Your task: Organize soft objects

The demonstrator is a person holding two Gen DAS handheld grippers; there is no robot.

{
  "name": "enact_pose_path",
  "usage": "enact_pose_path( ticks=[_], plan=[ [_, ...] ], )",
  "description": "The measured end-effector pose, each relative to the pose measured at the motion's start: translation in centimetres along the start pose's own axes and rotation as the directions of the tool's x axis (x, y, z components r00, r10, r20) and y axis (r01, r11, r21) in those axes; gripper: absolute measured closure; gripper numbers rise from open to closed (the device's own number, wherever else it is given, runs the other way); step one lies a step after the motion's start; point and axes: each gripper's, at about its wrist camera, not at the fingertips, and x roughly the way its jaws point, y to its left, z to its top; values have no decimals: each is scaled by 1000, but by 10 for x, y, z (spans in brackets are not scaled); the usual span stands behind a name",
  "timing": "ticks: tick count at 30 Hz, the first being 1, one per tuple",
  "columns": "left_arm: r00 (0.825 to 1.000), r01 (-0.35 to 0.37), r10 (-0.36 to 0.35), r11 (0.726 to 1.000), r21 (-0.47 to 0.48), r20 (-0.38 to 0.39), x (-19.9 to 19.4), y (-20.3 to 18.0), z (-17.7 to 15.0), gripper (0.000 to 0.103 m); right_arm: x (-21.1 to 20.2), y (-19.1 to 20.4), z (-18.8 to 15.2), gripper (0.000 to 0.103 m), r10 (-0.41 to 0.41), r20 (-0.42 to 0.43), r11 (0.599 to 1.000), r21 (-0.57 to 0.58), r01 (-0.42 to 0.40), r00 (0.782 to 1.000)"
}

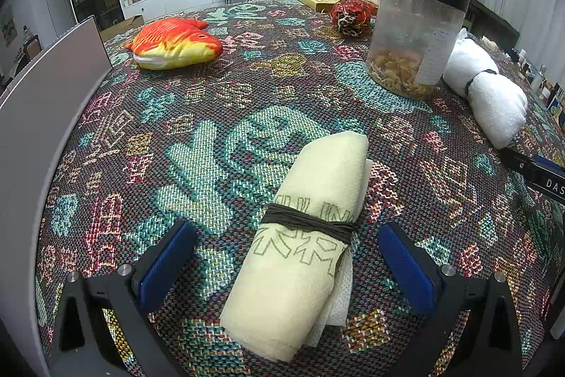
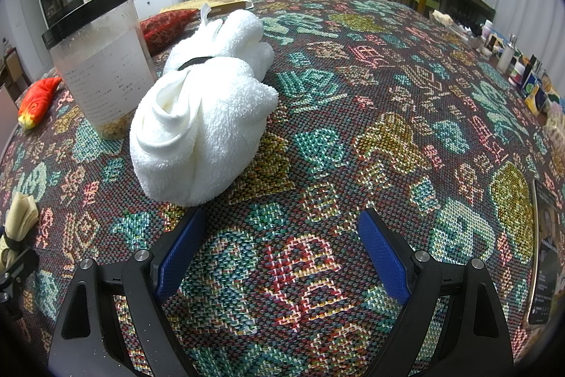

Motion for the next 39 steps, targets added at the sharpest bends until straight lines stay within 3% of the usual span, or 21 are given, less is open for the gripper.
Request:
enact_pose_path(
  ticks=[13,17,23,26,28,29,32,35,37,39],
  plan=[
    [1000,-13,13,1000,6,-7,2,-2,2,0,0,0,0,13,0,0,1000,0,0,1000],
    [999,-6,7,1000,21,-39,-1,-5,1,1,0,0,0,13,0,0,1000,0,0,1000],
    [997,15,-9,997,80,-71,-4,-12,6,14,0,0,0,12,-1,0,1000,-2,1,1000],
    [997,31,-25,996,78,-75,-2,-10,12,22,-2,-3,5,13,49,-40,999,-15,-50,998],
    [997,52,-46,994,91,-69,-5,-12,15,51,-20,-13,8,15,99,3,994,38,-99,995],
    [997,49,-43,994,96,-68,-5,-12,16,55,-34,-16,12,14,107,53,992,55,-110,993],
    [997,51,-46,995,81,-65,-6,-13,16,59,-49,-1,42,12,182,81,983,-19,-181,980],
    [994,95,-94,995,14,-60,-13,-9,14,60,-21,22,72,13,235,-2,969,-83,-235,972],
    [991,125,-127,992,-31,-52,-22,-3,11,60,15,32,78,21,191,-110,972,-119,-203,975],
    [988,150,-152,987,-58,-40,-34,1,9,60,30,29,74,55,135,-148,977,-144,-157,980]
  ],
)
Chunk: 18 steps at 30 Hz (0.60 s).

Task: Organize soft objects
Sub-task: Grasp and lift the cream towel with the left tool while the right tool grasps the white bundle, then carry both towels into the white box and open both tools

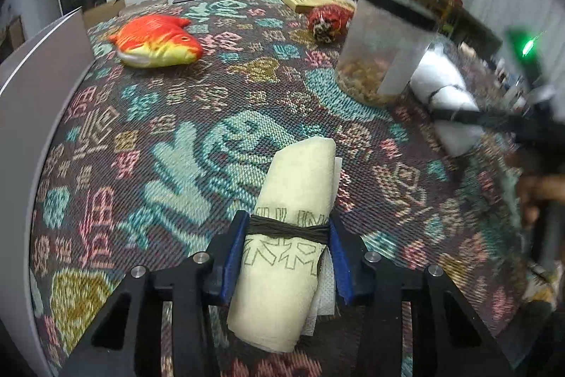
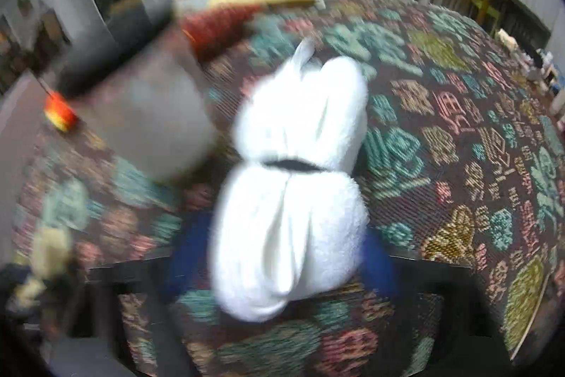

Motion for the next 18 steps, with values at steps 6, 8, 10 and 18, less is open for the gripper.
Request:
enact_pose_path(
  ticks=[6,8,10,18],
  plan=[
    [988,122,-116,991,-54,103,-54,11,-3,60,-79,-29,-38,57,101,159,986,113,-120,982],
    [977,163,-150,984,-76,152,-79,19,-1,60,-115,-25,-54,57,113,218,986,94,-136,969],
    [964,196,-174,976,-98,202,-108,30,-1,60,-141,-13,-65,57,120,259,988,63,-140,958],
    [937,76,-7,980,-186,349,-215,123,-12,60,-227,138,-60,57,400,323,913,-216,-345,858]
  ],
)
